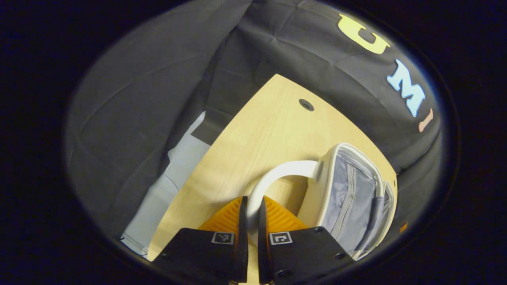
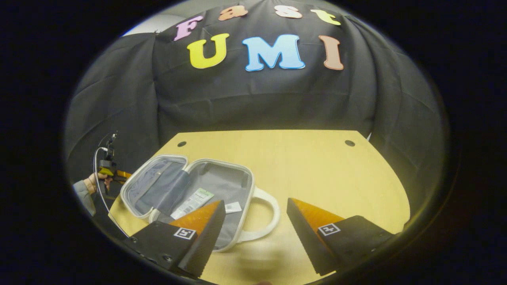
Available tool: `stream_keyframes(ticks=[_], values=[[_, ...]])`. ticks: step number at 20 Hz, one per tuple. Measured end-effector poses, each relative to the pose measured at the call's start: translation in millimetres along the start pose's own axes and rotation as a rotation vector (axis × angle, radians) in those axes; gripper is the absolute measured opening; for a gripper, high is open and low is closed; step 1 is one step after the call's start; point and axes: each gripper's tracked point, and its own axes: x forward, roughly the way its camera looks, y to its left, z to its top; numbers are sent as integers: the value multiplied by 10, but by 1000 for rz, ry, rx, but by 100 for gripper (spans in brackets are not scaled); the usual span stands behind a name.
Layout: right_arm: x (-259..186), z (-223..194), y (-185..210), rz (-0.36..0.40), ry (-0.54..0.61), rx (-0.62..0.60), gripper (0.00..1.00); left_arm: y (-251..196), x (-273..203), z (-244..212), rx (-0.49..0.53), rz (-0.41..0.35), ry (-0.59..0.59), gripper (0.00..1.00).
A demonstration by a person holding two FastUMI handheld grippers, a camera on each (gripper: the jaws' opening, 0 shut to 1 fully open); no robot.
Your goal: First open the suitcase, pack the skin care products into it, and then close the suitcase.
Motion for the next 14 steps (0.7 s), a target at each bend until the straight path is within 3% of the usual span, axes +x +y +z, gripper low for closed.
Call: stream_keyframes(ticks=[4, 7, 14], values=[[-92, 14, -71, 1, -14, 6, 95, -182, -319, 136, 61, 8, -45, 10], [-166, 68, -155, 6, -41, 12, 95, -502, -778, 382, 113, -20, -132, 13], [-338, 239, -528, 17, -124, 2, 95, -1776, -1989, 660, 165, -159, -297, 12]])
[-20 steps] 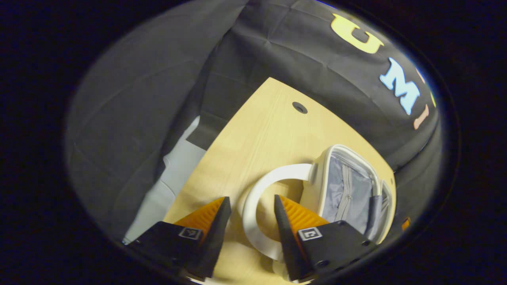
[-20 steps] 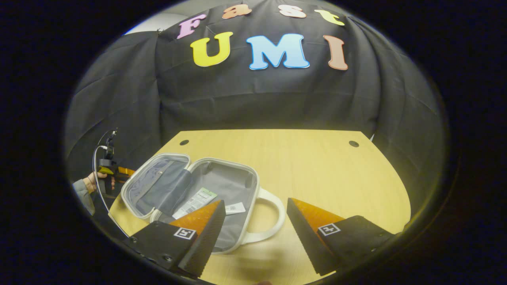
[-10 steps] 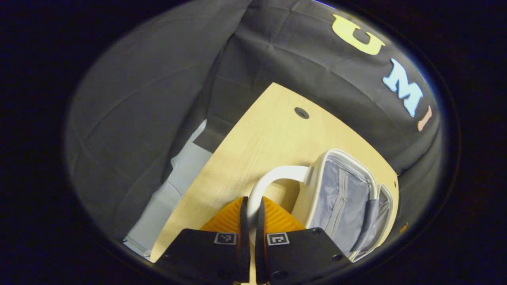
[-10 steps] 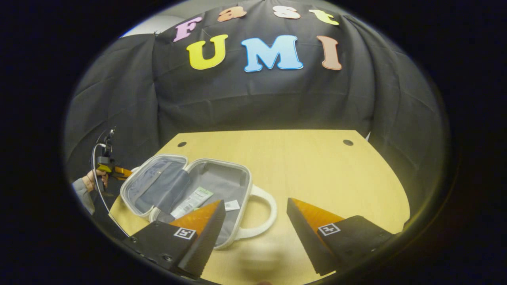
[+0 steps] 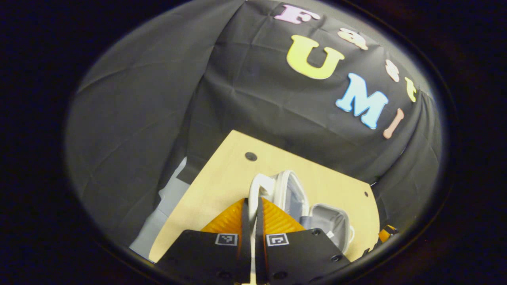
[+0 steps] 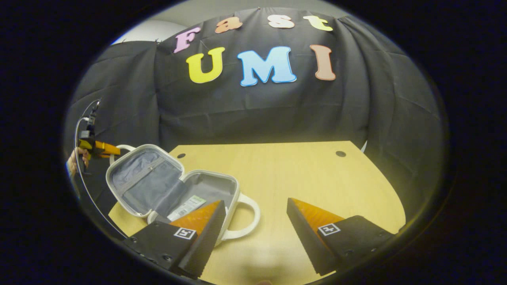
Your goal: First open the suitcase, pack the skin care products into it, and then close the suitcase.
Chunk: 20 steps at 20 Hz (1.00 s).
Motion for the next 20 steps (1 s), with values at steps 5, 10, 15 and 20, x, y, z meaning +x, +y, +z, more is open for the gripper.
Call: stream_keyframes(ticks=[5, 10, 15, 20], values=[[-121, 176, -394, 4, -65, 14, 95, -1337, -347, 52, 91, -87, -60, 12], [-226, 224, -837, 20, -97, 26, 95, -2722, -288, -440, 134, -200, -55, 12], [-363, 219, -1066, 64, -121, -55, 95, -3641, 14, -1370, 173, -239, -17, 12], [-470, 108, -1206, 120, -110, -126, 95, -4044, 431, -2269, 221, -226, 49, 12]])
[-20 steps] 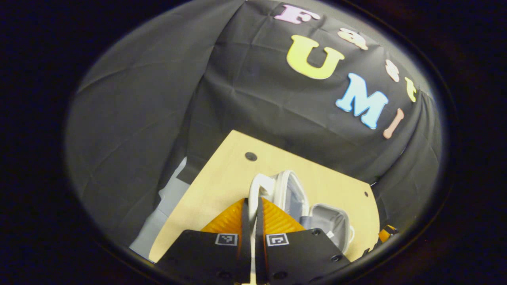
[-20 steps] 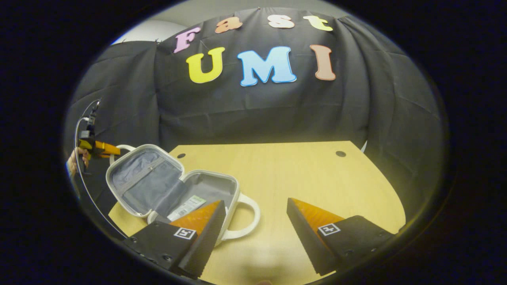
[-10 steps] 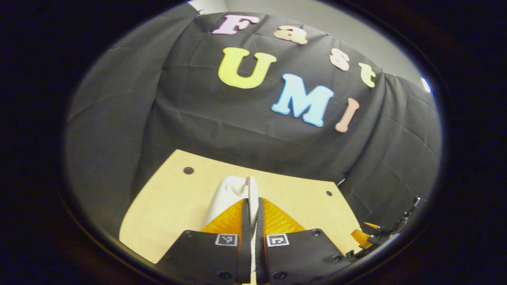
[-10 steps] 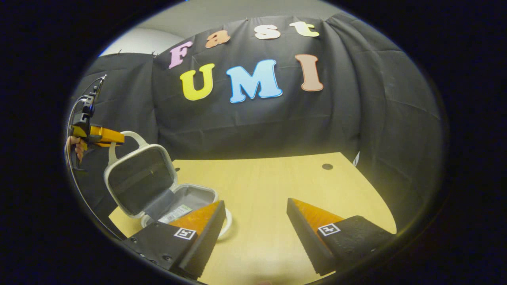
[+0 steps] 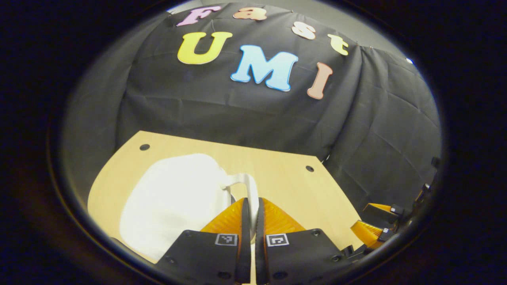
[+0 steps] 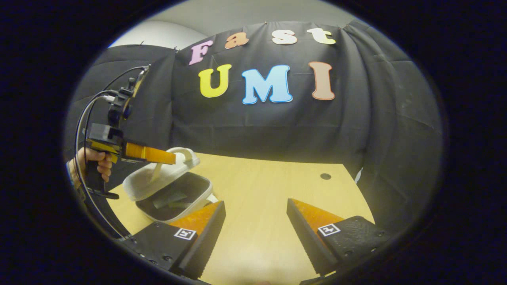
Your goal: First open the suitcase, pack the skin care products into it, and then close the suitcase.
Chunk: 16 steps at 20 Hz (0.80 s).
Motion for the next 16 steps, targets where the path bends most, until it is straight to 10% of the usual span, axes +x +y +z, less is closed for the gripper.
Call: stream_keyframes(ticks=[9, 15, 16], values=[[-26, -72, -226, -76, 40, 63, 95, -136, 549, -798, 48, 45, 134, 13], [-29, 34, -292, -141, 30, 73, 95, -134, 564, -690, 70, 61, 67, 27], [-31, 67, -307, -156, 26, 68, 95, -98, 481, -585, 81, 72, 41, 48]])
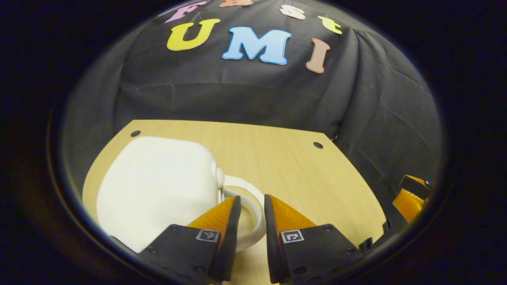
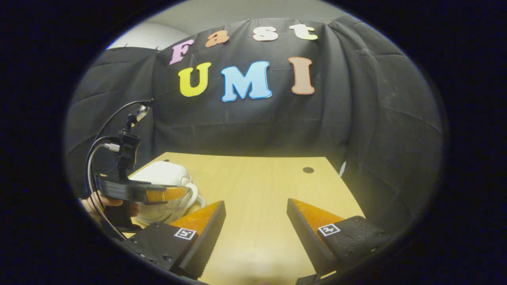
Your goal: First open the suitcase, pack the skin care products into it, and then close the suitcase.
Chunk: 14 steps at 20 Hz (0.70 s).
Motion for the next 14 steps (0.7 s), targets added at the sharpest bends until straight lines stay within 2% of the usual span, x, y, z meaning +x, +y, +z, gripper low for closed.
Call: stream_keyframes(ticks=[1, 2, 3, 4, 5, 6, 7, 9, 14], values=[[-8, 42, 22, -6, -9, 1, 95, 1, -73, 62, 8, 1, -22, 48], [-18, 87, 48, -10, -17, 5, 95, 47, -178, 157, 23, 17, -54, 58], [-27, 136, 69, -15, -27, 10, 95, 65, -281, 249, 42, 26, -86, 60], [-41, 212, 96, -21, -44, 12, 95, 102, -403, 365, 61, 47, -127, 70], [-56, 288, 115, -30, -65, 11, 95, 120, -529, 506, 82, 60, -178, 74], [-82, 377, 143, -37, -90, 9, 95, 138, -682, 674, 106, 84, -238, 87], [-111, 451, 174, -43, -116, 4, 95, 137, -836, 840, 128, 98, -292, 84], [-196, 594, 224, -55, -166, -5, 95, 129, -1098, 1113, 160, 129, -393, 94], [-380, 815, 133, -90, -275, -6, 96, -83, -1588, 1452, 184, 160, -556, 94]])
